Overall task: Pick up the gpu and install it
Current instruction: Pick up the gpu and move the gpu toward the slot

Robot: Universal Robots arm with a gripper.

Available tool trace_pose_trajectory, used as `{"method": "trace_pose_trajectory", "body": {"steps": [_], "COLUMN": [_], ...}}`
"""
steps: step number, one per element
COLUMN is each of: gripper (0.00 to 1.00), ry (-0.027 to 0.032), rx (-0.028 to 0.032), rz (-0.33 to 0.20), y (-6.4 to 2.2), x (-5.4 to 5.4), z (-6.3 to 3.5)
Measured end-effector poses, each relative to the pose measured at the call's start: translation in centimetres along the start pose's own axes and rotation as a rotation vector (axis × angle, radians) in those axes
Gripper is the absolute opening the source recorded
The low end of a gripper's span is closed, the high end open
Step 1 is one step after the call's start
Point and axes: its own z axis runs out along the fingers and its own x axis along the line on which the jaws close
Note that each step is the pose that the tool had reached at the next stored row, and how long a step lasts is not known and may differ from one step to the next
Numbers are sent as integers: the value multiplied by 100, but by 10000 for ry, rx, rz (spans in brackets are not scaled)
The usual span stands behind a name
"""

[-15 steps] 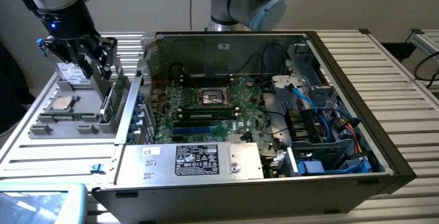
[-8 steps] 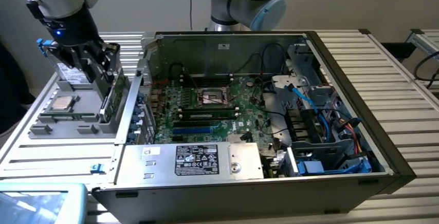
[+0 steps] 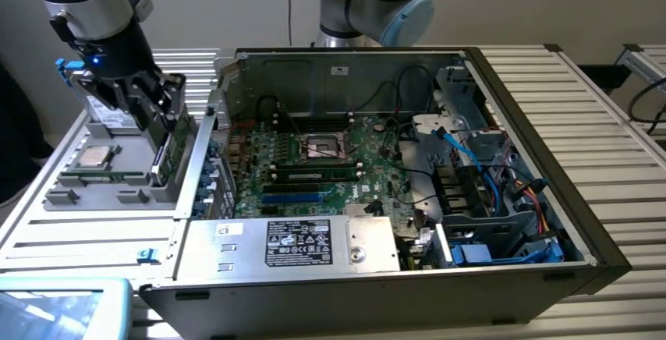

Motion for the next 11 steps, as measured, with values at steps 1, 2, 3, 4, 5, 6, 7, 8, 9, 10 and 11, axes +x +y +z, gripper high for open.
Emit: {"method": "trace_pose_trajectory", "body": {"steps": [1, 2, 3, 4, 5, 6, 7, 8, 9, 10, 11], "gripper": [49, 49, 49, 49, 49, 49, 49, 49, 49, 49, 49], "ry": [5, 10, 17, 21, 22, 23, 23, 24, 25, 32, 45], "rx": [-40, -76, -101, -119, -125, -125, -125, -125, -125, -124, -122], "rz": [0, 0, 1, 1, 1, 2, 2, 2, 1, 3, 4], "y": [-4, -7, -11, -18, -23, -26, -29, -31, -33, -36, -38], "x": [0, -1, -2, -2, -3, -3, -3, -4, -4, -4, -5], "z": [14, 28, 43, 60, 77, 95, 114, 132, 149, 167, 185]}}
